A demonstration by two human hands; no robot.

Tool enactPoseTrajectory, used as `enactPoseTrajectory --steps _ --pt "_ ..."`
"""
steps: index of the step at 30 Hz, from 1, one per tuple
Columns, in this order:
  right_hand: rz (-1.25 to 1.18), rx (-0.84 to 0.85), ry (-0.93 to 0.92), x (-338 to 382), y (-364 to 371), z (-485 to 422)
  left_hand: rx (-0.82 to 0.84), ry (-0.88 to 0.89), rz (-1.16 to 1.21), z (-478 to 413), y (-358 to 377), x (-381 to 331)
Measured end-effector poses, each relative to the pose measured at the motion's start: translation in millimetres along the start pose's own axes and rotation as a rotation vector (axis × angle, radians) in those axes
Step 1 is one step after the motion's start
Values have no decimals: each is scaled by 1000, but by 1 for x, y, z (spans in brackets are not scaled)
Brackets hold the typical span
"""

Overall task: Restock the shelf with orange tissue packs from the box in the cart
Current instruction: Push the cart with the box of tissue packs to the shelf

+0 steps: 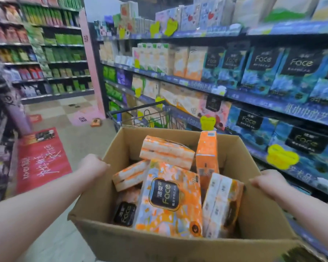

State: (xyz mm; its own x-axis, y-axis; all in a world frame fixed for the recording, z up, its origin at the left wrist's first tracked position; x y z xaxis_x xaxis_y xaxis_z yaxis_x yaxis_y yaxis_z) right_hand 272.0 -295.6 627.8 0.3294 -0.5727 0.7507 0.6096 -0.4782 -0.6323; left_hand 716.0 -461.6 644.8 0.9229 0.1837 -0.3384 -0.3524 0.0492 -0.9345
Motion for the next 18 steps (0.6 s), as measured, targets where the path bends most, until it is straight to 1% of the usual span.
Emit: enactPoseTrajectory --steps 3,8,13,18 --pt "1 26 8 23 23 -42 -7 5 -19 -49 1 -14" --pt "-42 29 42 65 42 -115 -29 43 3 -147 -11 -71" --pt "-81 -13 55 93 48 -156 -51 106 -51 -213 -17 -117" --pt "-81 -113 119 109 42 -194 -32 247 -89 -280 -13 -177"
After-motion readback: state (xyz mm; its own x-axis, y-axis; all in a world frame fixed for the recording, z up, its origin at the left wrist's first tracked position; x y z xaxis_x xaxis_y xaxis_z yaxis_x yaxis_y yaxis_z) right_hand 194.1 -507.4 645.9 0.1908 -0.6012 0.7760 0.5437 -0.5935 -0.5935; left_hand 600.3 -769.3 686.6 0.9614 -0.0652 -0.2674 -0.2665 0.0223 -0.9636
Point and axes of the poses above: each hand's wrist, its own z-axis away from the middle knuckle, its own y-axis out of the palm, x = y × z, the point moved 3 cm from there along -z, towards the middle knuckle, and after that the axes turned 12 degrees about -z, right-handed, at the moved point
